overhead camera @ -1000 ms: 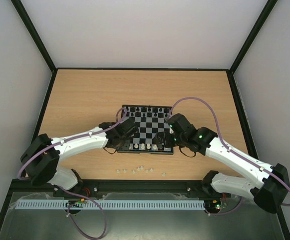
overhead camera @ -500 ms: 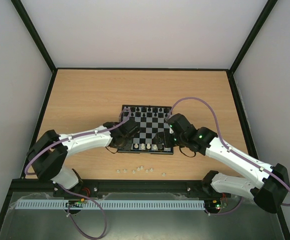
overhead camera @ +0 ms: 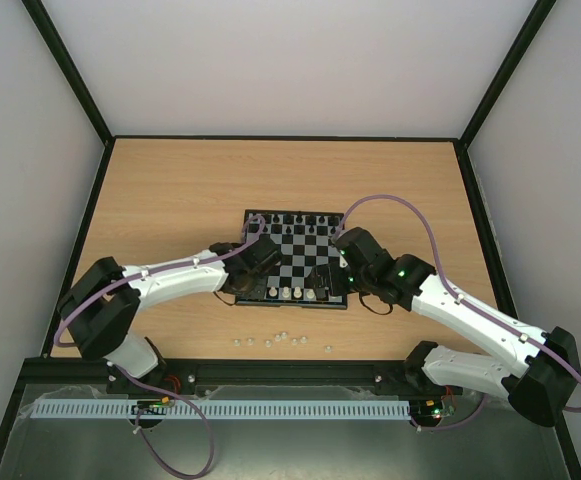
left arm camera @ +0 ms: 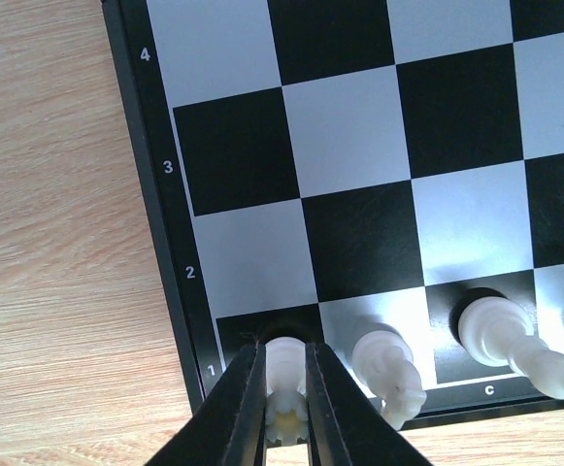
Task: Set up the chess pieces on the board
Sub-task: Place the chess piece on the chessboard.
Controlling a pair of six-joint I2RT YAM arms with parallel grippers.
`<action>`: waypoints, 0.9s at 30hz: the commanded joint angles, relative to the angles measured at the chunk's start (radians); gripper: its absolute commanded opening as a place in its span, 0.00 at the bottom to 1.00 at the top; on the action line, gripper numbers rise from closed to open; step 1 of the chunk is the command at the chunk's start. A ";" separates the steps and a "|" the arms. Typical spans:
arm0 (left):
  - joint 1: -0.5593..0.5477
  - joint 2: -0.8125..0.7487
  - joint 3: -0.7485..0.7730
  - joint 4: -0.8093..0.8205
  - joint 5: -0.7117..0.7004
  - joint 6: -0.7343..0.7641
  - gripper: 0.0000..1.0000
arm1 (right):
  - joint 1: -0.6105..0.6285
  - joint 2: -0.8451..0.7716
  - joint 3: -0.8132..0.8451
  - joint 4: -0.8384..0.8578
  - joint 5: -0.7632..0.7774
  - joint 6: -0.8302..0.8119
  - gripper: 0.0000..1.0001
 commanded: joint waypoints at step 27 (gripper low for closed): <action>0.016 0.024 -0.005 -0.002 0.005 0.014 0.20 | -0.004 0.002 -0.012 0.004 -0.014 -0.019 0.99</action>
